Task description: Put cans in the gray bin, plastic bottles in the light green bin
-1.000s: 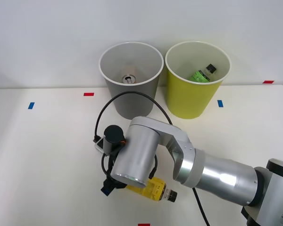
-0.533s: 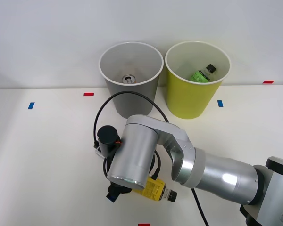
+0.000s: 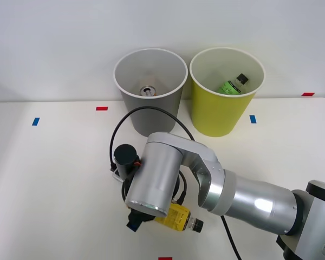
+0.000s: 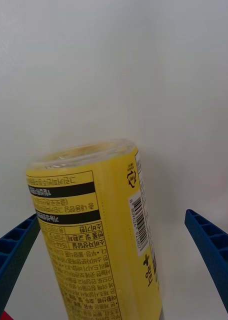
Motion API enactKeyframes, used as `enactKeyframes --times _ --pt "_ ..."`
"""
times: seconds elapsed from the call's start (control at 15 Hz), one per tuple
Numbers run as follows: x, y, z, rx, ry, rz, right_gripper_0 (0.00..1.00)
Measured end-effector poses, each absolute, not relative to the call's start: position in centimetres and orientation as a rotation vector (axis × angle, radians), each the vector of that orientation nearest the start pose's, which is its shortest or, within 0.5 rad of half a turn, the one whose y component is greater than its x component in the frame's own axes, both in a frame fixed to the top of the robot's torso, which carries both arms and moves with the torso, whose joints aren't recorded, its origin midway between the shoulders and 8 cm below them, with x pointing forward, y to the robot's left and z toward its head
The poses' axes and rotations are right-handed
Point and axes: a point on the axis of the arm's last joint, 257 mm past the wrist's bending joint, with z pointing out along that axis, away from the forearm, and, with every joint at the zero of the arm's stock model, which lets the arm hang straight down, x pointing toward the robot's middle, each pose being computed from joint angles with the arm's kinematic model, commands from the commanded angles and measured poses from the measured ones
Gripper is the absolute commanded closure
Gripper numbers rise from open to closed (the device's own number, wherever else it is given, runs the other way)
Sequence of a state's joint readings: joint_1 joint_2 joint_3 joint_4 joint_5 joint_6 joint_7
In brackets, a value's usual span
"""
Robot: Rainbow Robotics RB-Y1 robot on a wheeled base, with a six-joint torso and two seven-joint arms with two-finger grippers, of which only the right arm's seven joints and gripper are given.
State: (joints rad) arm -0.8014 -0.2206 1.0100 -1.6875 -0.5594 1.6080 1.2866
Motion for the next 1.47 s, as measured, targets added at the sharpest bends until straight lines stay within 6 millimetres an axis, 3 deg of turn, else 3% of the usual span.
enactKeyframes --times 0.4,0.47,0.53,0.6,0.67,1.2,1.47 --pt "35.5 4.8 -32.9 -1.447 2.442 -0.093 0.01" --pt "35.4 4.8 -32.9 -1.449 2.441 -0.093 0.39" --pt "35.4 4.9 -32.9 -1.451 2.439 -0.091 0.69" --pt "35.3 5.0 -32.8 -1.452 2.438 -0.09 0.93" --pt "35.4 5.0 -32.8 -1.451 2.437 -0.09 0.99" --pt "35.6 5.2 -32.4 -1.436 2.432 -0.093 1.0" --pt "35.0 5.6 -28.8 -1.408 2.408 -0.059 1.0"
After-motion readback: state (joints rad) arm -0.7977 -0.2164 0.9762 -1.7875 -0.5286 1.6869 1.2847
